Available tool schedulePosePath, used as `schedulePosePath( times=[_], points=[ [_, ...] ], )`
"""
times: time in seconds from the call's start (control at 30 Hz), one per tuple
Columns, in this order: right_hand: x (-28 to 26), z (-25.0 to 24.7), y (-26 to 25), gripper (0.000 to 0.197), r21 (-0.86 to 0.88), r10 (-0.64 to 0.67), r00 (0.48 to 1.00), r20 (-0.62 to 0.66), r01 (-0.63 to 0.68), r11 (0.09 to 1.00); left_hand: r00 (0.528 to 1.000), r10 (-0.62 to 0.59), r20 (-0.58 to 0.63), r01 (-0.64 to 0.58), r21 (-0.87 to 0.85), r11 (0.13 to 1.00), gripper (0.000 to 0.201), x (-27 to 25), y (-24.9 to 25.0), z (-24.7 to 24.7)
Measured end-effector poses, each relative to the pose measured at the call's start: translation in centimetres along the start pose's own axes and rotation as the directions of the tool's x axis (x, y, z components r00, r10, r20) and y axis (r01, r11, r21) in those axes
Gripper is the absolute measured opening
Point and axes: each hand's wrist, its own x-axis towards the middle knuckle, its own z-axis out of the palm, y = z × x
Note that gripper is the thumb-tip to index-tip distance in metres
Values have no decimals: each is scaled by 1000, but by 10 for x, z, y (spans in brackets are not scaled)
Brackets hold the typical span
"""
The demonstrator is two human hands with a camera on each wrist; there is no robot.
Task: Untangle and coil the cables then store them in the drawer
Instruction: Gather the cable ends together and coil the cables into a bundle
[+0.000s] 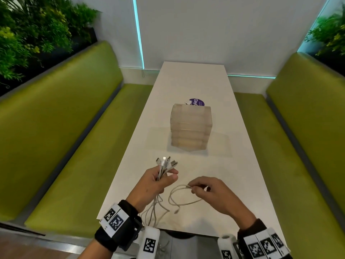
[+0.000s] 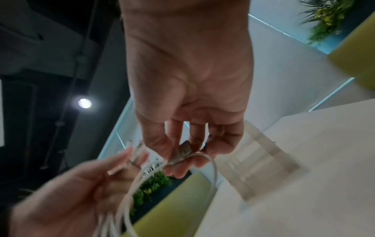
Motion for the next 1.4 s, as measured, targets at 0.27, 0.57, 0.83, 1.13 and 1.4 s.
schedulePosePath(
  times=[0.27, 0.57, 0.83, 1.13, 1.4],
  points=[
    [-1, -9, -25, 10, 155, -54, 998, -13, 55, 986, 998, -8, 57, 5, 56, 998, 28, -1, 4, 4],
    [7, 0, -30, 14, 187, -147, 979, -139, 172, 967, 997, -70, 39, 70, -7, 998, 33, -3, 7, 12],
    [9, 2, -27, 39, 95, -303, 913, -272, 339, 936, 993, -70, 93, 72, -18, 997, 22, -1, 7, 8],
    [-9, -18, -15, 11, 110, -10, 969, 245, -18, 994, 969, 2, -248, -68, -260, 963, 25, 7, 5, -6],
    [-22, -11, 6, 26, -81, -43, 890, 454, 89, 993, 942, -1, -337, -104, -291, 951, 26, 11, 0, -15]
  ],
)
